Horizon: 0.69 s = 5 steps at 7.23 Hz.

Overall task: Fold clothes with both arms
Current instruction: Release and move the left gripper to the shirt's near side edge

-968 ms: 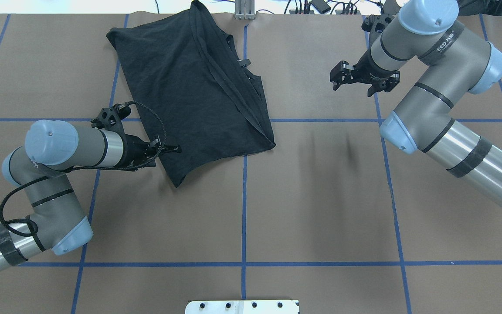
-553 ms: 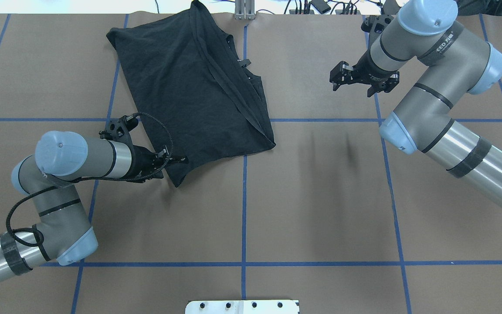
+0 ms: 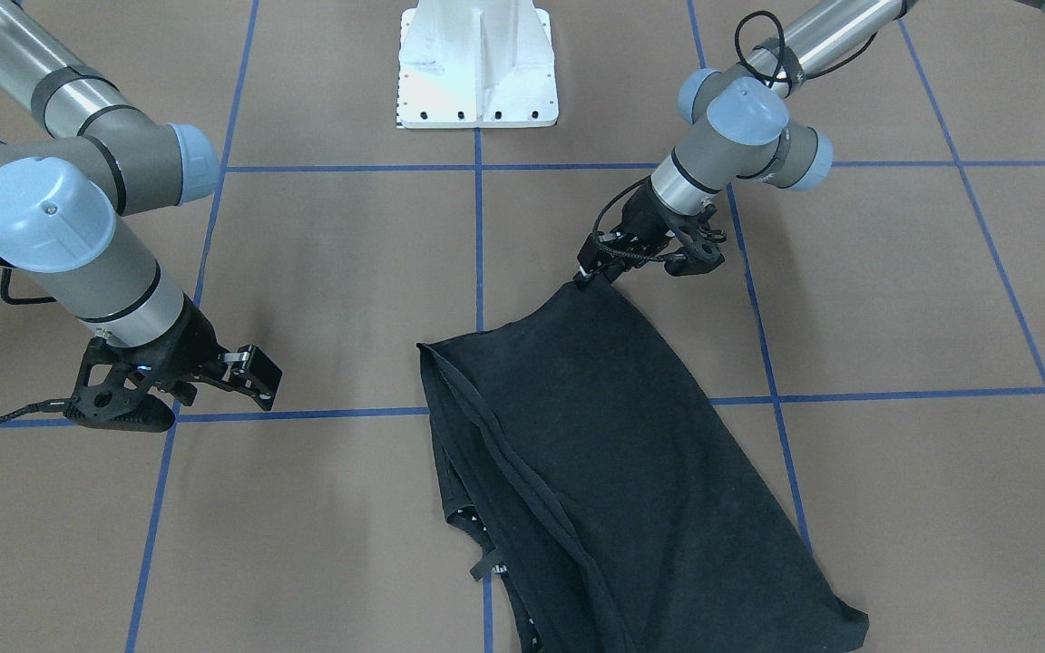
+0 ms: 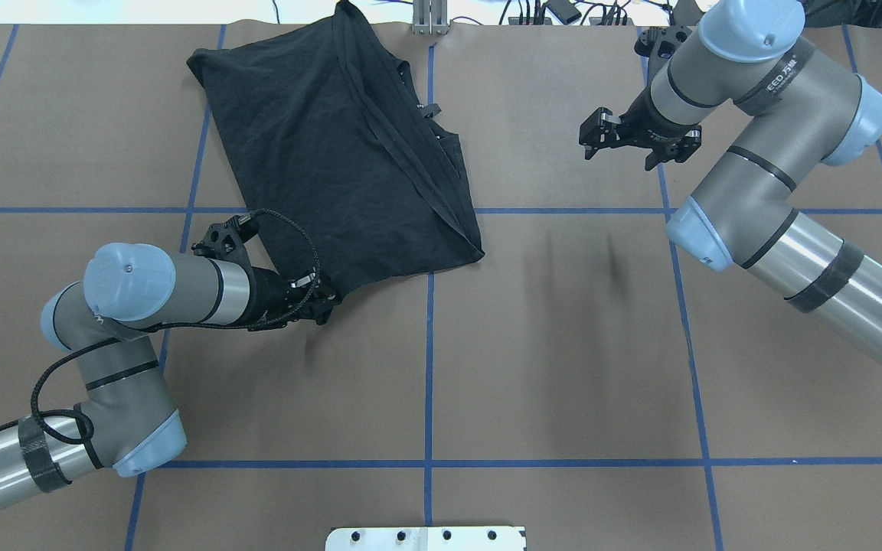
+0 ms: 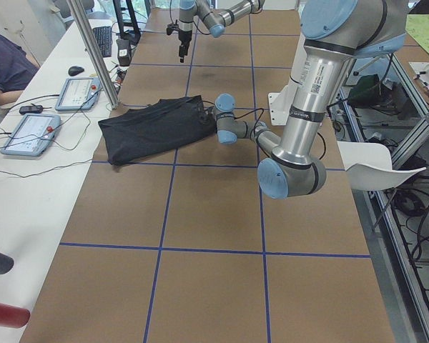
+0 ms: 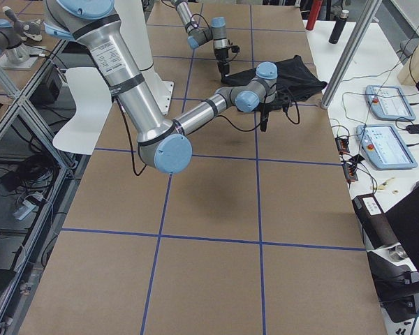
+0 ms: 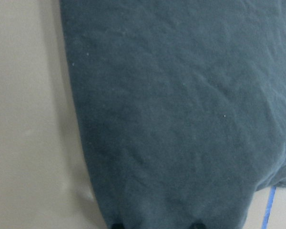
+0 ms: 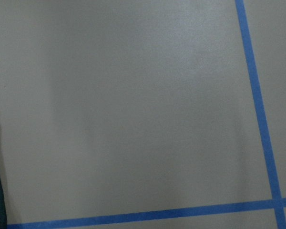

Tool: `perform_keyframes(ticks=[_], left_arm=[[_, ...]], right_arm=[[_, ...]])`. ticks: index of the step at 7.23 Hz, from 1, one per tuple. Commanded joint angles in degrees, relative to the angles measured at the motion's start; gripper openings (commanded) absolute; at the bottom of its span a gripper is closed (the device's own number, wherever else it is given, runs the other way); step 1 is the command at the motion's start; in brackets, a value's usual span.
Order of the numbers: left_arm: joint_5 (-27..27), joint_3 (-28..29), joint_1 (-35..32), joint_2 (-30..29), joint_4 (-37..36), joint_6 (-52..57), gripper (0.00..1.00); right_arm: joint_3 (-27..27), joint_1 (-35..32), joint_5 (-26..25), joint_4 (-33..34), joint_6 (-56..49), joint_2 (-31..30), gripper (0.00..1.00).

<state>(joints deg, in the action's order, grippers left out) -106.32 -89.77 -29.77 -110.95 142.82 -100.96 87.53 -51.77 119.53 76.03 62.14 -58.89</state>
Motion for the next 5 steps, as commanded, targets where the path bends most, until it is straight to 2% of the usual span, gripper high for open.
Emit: perform_keyframes(ticks=[1, 3, 5], left_arm=[[0.3, -0.1, 0.1, -0.9, -0.3, -1.3, 0.00], [0.1, -0.8, 0.2, -2.0, -0.3, -1.3, 0.00], [0.5, -4.3, 5.3, -1.6, -0.3, -1.3, 0.00]], right_arm=[[0.3, 0.0, 0.1, 0.0, 0.1, -0.1, 0.99], [0.4, 0.0, 0.1, 0.0, 0.1, -0.3, 0.99], [0.5, -0.1, 0.1, 0.0, 0.1, -0.6, 0.99]])
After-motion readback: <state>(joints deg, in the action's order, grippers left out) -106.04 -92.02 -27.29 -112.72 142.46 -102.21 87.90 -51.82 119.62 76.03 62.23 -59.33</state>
